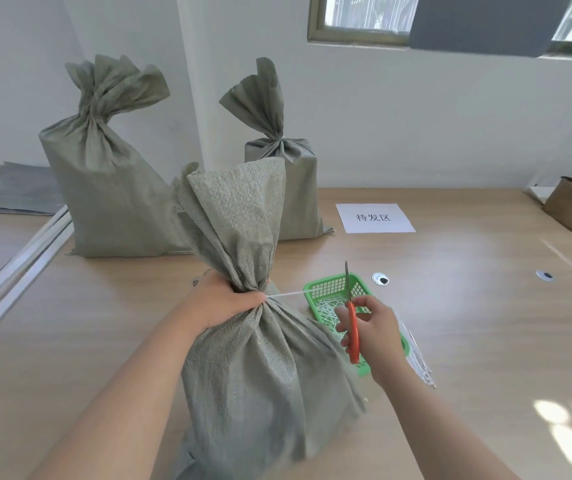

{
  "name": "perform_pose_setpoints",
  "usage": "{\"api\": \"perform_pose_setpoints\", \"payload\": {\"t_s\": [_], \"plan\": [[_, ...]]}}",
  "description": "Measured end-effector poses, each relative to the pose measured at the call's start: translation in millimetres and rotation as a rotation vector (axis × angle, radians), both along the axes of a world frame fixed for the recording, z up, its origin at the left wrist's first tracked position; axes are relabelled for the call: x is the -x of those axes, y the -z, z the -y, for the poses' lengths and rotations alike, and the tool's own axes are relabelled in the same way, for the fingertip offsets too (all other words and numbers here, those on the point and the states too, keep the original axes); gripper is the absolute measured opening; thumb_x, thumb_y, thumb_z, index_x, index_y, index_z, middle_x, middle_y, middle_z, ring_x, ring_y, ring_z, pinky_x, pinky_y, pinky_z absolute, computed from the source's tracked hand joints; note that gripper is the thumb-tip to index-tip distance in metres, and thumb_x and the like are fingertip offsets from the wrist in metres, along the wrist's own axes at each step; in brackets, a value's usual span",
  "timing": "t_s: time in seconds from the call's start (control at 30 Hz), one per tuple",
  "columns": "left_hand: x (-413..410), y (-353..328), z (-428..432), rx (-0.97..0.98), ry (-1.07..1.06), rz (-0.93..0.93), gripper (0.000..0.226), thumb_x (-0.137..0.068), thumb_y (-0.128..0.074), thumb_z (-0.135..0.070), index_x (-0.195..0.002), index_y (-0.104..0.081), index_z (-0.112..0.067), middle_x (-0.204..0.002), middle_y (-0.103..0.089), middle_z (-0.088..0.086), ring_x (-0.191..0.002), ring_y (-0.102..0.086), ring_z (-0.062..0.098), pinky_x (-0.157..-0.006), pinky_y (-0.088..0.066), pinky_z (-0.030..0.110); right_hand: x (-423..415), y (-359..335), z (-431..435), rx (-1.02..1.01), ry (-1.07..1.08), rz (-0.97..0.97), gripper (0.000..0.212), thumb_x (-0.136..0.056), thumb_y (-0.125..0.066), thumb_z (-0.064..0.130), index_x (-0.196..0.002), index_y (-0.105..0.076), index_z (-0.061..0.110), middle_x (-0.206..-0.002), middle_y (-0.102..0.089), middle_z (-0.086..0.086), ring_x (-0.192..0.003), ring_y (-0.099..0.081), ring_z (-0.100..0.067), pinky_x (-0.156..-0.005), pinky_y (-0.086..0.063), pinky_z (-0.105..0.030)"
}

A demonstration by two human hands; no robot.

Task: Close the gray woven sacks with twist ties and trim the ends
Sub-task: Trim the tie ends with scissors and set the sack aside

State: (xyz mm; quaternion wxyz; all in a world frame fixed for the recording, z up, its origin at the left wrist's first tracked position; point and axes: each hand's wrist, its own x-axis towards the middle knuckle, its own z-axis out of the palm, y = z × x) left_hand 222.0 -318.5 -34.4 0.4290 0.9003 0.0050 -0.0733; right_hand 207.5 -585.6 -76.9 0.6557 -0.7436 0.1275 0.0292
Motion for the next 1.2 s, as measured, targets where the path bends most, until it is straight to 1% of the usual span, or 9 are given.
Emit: {"api": "perform_pose_setpoints", "payload": {"t_s": [0.07, 0.17, 0.37, 0.5, 0.67, 0.87, 1.0, 1.07, 1.2], "plan": [[0.2, -0.6, -0.6, 0.026, -0.021, -0.014, 0.063, -0.055, -0.067, -0.065, -0.111, -0.077, -0.038, -0.115, -0.071, -0.02, -0.114, -0.06, 0.003, -0.103, -0.044, 0.028, 1.1, -20.1, -11.2, -0.075, -0.023, 0.021, 0.019, -0.086, -0.076, 0.016, -0.094, -0.063, 0.005, -0.056, -0.058, -0.011, -0.037, -0.045, -0.019, -0.037, -0.039, -0.024], [-1.4, 0.1, 0.2, 0.069, -0.044, -0.006, 0.069, -0.053, -0.068, -0.066, -0.112, -0.078, -0.03, -0.114, -0.073, -0.016, -0.112, -0.063, 0.004, -0.102, -0.047, 0.029, 7.1, -41.6, -24.1, -0.152, -0.066, 0.057, 0.027, -0.087, -0.075, 0.022, -0.093, -0.06, 0.0, -0.05, -0.049, -0.009, -0.032, -0.037, -0.016, -0.036, -0.031, -0.019], [-8.0, 4.5, 1.4, 0.092, -0.087, 0.027, 0.033, -0.08, -0.083, -0.032, -0.112, -0.078, -0.022, -0.11, -0.075, -0.01, -0.108, -0.065, 0.006, -0.099, -0.048, 0.028, 36.2, -57.3, -44.1, -0.132, -0.253, 0.038, 0.036, -0.086, -0.075, 0.032, -0.092, -0.057, 0.001, -0.057, -0.054, -0.018, -0.038, -0.046, -0.022, -0.037, -0.038, -0.026], [-10.1, 2.2, 4.0, 0.066, -0.077, 0.065, 0.031, -0.082, -0.082, -0.031, -0.112, -0.075, -0.025, -0.109, -0.072, -0.012, -0.107, -0.062, 0.006, -0.093, -0.043, 0.023, 51.0, -44.5, -51.4, -0.056, -0.333, -0.059, 0.036, -0.084, -0.074, 0.043, -0.092, -0.057, 0.012, -0.058, -0.056, -0.014, -0.043, -0.051, -0.024, -0.042, -0.043, -0.028], [-11.4, 1.0, 4.4, 0.07, -0.06, 0.086, 0.033, -0.078, -0.082, -0.036, -0.109, -0.076, -0.026, -0.109, -0.073, -0.011, -0.106, -0.063, 0.005, -0.093, -0.043, 0.023, 55.6, -36.4, -61.2, -0.049, -0.357, -0.098, 0.034, -0.089, -0.07, 0.038, -0.096, -0.054, 0.008, -0.059, -0.052, -0.015, -0.039, -0.046, -0.021, -0.037, -0.039, -0.022], [-11.2, 4.7, 4.4, 0.117, -0.029, 0.096, 0.019, -0.076, -0.085, -0.032, -0.089, -0.072, -0.036, -0.095, -0.072, -0.024, -0.086, -0.057, -0.025, -0.081, -0.045, 0.011, 49.2, -38.6, -71.1, -0.022, -0.367, -0.062, 0.037, -0.092, -0.066, 0.041, -0.096, -0.055, 0.006, -0.062, -0.052, -0.015, -0.039, -0.047, -0.019, -0.037, -0.04, -0.022], [-12.3, 6.7, 3.7, 0.133, -0.04, 0.107, 0.03, -0.066, -0.076, -0.044, -0.093, -0.074, -0.032, -0.098, -0.075, -0.016, -0.095, -0.064, -0.008, -0.085, -0.048, 0.017, 50.0, -35.9, -78.4, -0.047, -0.38, -0.058, 0.036, -0.093, -0.065, 0.037, -0.097, -0.053, 0.003, -0.062, -0.048, -0.018, -0.038, -0.045, -0.019, -0.037, -0.039, -0.022], [-11.5, 7.2, 3.8, 0.151, -0.035, 0.11, 0.035, -0.067, -0.077, -0.042, -0.098, -0.076, -0.026, -0.1, -0.076, -0.012, -0.096, -0.066, -0.002, -0.085, -0.048, 0.019, 49.5, -33.4, -81.4, -0.03, -0.367, -0.051, 0.036, -0.092, -0.065, 0.038, -0.095, -0.053, 0.004, -0.06, -0.049, -0.018, -0.038, -0.045, -0.02, -0.038, -0.039, -0.022], [-12.5, 12.5, 0.7, 0.155, -0.038, 0.105, 0.021, -0.081, -0.083, -0.025, -0.101, -0.078, -0.02, -0.1, -0.077, -0.009, -0.098, -0.067, -0.001, -0.082, -0.048, 0.013, 49.8, -31.3, -84.8, 0.004, -0.341, -0.033, 0.036, -0.091, -0.065, 0.039, -0.092, -0.053, 0.005, -0.056, -0.052, -0.014, -0.038, -0.047, -0.02, -0.038, -0.039, -0.023]]}}
